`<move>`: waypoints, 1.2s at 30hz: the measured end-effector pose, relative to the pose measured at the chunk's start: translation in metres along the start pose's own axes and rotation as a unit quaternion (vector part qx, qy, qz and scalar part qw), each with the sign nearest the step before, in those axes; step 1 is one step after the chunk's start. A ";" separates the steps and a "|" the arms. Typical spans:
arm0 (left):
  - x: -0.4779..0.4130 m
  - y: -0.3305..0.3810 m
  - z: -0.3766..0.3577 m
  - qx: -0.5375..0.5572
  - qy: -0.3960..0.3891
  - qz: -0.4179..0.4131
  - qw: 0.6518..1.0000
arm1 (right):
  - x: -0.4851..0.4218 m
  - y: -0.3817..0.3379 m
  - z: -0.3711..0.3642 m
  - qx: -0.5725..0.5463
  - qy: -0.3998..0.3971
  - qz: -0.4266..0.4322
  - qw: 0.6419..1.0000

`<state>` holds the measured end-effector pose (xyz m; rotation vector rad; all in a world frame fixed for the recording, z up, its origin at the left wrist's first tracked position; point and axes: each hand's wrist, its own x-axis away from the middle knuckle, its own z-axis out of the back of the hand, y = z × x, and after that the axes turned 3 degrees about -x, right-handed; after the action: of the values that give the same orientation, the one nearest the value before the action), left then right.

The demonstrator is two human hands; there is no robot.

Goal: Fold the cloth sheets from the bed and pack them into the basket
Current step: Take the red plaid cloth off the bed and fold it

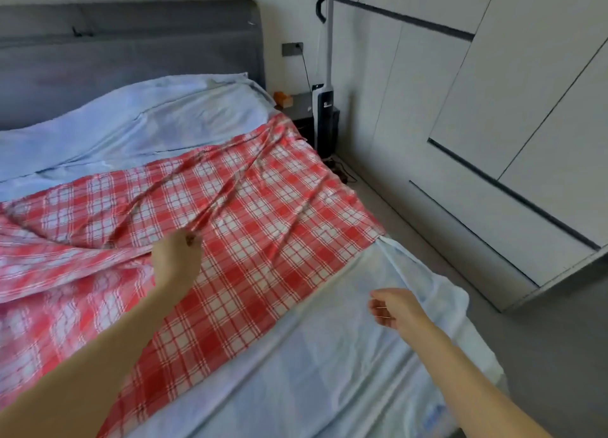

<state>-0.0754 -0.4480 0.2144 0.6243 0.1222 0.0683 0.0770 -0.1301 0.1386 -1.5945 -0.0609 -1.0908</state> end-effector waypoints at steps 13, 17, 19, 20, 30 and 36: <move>-0.024 0.310 -0.261 0.109 -0.023 -0.061 0.992 | -0.274 -0.088 0.149 0.129 -0.004 0.091 0.988; -0.027 0.270 -0.307 0.107 -0.039 0.076 0.991 | -0.346 -0.084 0.144 0.131 -0.017 0.065 0.989; -0.027 0.240 -0.323 0.156 -0.043 0.174 0.971 | -0.377 -0.075 0.138 0.074 -0.035 0.017 0.997; -0.029 0.225 -0.336 0.200 -0.035 0.229 0.952 | -0.398 -0.069 0.131 0.053 -0.045 0.002 0.998; -0.042 0.117 -0.356 0.417 0.037 0.452 0.788 | -0.487 -0.072 0.073 -0.090 -0.070 -0.067 0.991; -0.051 0.078 -0.363 0.429 0.045 0.465 0.773 | -0.521 -0.075 0.047 -0.235 -0.036 -0.172 0.956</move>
<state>-0.1766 -0.1802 -0.0273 1.5656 -0.0916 1.0615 -0.2321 0.1904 -0.1454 -2.1058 -0.1404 -1.3868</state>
